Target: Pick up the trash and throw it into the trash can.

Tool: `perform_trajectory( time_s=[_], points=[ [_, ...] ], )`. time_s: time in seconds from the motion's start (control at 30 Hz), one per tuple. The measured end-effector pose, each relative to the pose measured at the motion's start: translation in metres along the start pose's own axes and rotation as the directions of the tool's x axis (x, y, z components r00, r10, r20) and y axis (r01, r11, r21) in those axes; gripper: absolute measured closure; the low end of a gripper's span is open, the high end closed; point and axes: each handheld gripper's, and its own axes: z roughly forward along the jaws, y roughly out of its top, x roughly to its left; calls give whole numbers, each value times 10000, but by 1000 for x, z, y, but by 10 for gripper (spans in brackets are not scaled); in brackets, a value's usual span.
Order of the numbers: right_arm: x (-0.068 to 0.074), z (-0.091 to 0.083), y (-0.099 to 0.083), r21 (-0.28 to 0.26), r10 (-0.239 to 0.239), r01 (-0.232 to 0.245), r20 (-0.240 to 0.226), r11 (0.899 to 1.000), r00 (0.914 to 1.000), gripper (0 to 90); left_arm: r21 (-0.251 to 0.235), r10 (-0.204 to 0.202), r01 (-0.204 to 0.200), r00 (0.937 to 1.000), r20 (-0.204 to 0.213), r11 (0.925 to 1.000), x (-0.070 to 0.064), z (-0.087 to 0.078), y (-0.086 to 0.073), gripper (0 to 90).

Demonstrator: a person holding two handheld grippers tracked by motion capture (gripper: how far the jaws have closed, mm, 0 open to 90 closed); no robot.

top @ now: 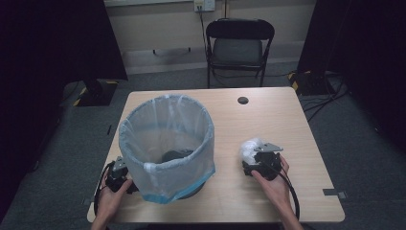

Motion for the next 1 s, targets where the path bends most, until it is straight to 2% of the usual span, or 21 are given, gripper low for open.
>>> perform_trajectory(
  time_s=[0.1,0.2,0.23,0.33,0.4,0.47,0.57,0.63,0.73,0.87,0.9,0.93,1.0],
  points=[
    [-2,3,-1,-47,-11,10,-154,10000,9999,143,-1,-2,2,10000,3,10000,0,0,0,3],
    [-4,6,-1,61,-159,159,-25,9999,9999,230,0,-1,1,10000,-1,10000,0,0,0,3],
    [-4,6,-1,61,-159,159,-25,9999,9999,230,1,1,-1,10000,-1,10000,0,0,0,3],
    [-8,8,-2,233,-106,108,-82,9997,9999,304,0,3,-3,10000,-3,10000,0,0,0,3],
    [-9,8,-2,268,-38,42,-139,9996,9999,323,-2,4,-4,10000,-6,10000,0,0,0,3],
    [-11,7,-2,223,73,-68,-228,9997,9997,383,-2,0,0,10000,0,10000,0,0,0,3],
    [-11,5,-1,143,88,-85,-234,9999,9997,410,2,2,-2,10000,1,10000,0,0,0,3],
    [-12,4,-1,-38,38,-39,-337,10000,9994,429,3,5,-5,10000,-2,10000,0,0,0,3],
    [-12,-3,2,-316,309,-338,-904,9989,9954,446,3,2,-2,10000,0,10000,0,0,0,3],
    [-13,-9,5,-449,451,-509,-1212,9977,9916,455,3,7,-7,10000,-1,10000,0,0,0,3],
    [-13,-12,6,-576,431,-508,-1266,9971,9910,457,2,2,-2,10000,-1,10000,0,0,0,3],
    [-13,-20,10,-1028,391,-543,-1448,9932,9887,462,2,0,0,10000,0,10000,0,0,0,3],
    [-12,-23,12,-1208,334,-515,-1475,9913,9885,464,0,-2,2,10000,2,10000,0,0,0,3]
  ],
)
